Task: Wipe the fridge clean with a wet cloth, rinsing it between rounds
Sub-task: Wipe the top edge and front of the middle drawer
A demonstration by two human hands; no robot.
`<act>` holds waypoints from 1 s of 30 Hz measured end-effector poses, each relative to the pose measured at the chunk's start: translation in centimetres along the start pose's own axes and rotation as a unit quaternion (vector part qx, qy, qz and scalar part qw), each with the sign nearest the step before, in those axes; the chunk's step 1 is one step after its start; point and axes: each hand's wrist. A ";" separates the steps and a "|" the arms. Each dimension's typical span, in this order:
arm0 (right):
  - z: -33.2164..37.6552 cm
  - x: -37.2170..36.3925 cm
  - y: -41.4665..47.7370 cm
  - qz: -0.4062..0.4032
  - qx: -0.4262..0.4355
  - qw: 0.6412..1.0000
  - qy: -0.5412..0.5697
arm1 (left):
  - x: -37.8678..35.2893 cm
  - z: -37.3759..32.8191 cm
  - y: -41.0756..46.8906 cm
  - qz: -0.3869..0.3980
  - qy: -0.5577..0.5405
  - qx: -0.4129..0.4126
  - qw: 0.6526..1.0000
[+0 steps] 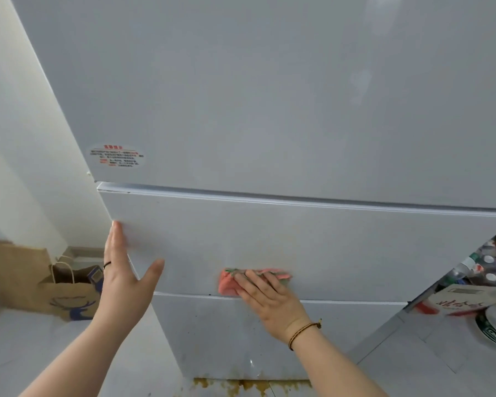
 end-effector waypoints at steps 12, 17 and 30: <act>-1.2 2.3 12.1 -0.165 -0.096 0.981 0.046 | 2.4 0.5 0.4 0.072 -0.079 -0.002 0.994; 2.5 1.4 16.3 -0.157 -0.111 0.981 0.034 | 4.3 0.4 1.7 0.088 -0.201 0.057 0.974; 5.8 -0.4 14.7 -0.036 0.022 0.999 0.004 | 5.0 1.5 2.8 0.126 -0.217 0.055 0.966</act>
Point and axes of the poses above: each hand's wrist, its own y-axis towards the middle knuckle, its own x-axis out of the back of the hand, z = x × y, and after that the axes turned 6 degrees about -z, right-handed
